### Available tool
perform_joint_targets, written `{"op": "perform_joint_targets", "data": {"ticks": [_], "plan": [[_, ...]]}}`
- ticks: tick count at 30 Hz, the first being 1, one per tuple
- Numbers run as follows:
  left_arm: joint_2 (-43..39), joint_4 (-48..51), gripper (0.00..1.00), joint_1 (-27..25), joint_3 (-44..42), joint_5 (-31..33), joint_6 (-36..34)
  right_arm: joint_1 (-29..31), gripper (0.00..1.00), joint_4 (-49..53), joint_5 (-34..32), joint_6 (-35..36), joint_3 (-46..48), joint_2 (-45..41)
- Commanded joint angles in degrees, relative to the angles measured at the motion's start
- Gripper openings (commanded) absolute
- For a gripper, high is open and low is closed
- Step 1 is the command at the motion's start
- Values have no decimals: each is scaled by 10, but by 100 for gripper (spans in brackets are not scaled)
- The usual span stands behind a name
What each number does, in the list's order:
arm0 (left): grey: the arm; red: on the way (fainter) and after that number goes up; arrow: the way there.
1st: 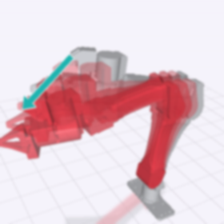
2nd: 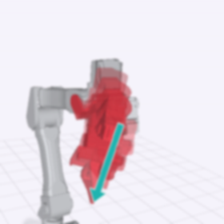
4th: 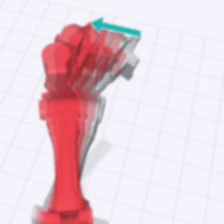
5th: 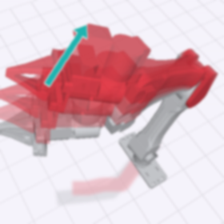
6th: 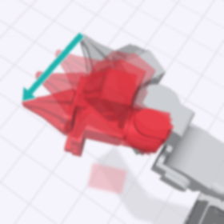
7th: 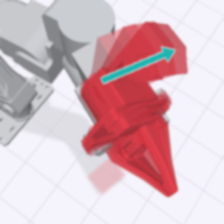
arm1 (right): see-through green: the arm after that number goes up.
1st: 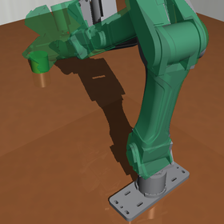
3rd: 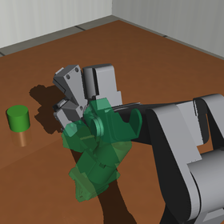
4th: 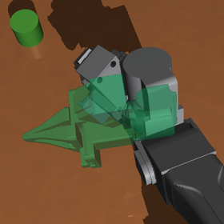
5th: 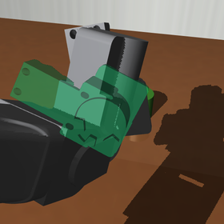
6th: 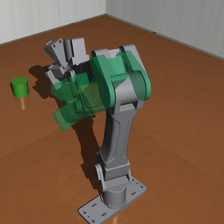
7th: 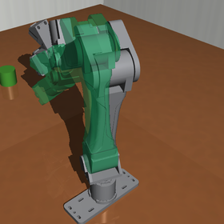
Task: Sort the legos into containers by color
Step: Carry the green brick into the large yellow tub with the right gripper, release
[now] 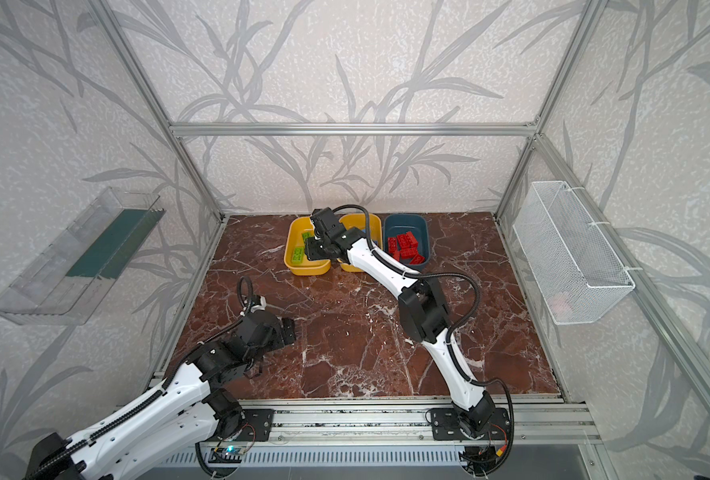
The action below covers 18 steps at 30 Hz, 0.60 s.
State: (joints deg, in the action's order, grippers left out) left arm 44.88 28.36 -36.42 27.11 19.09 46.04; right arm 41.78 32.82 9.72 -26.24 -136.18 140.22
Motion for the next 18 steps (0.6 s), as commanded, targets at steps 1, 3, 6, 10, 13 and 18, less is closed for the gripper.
{"op": "perform_joint_targets", "data": {"ticks": [1, 3, 6, 10, 13, 18], "plan": [[4, 25, 99, 7, 20, 45, 21, -9, 35, 120, 20, 51, -173, 104], [11, 28, 99, 10, 25, 51, 22, -14, 59, 157, 46, 60, -296, 169], [22, 38, 99, 16, 39, 67, 13, -20, 87, 154, 68, 61, -344, 183], [30, 50, 99, 21, 60, 121, 15, -22, 99, 77, 80, 82, -194, 77], [25, 30, 99, 21, 62, 136, 20, -22, 99, 9, 80, 93, -41, -30], [23, -4, 99, 20, 68, 142, -15, -22, 99, -26, 58, 129, 164, -183]]}}
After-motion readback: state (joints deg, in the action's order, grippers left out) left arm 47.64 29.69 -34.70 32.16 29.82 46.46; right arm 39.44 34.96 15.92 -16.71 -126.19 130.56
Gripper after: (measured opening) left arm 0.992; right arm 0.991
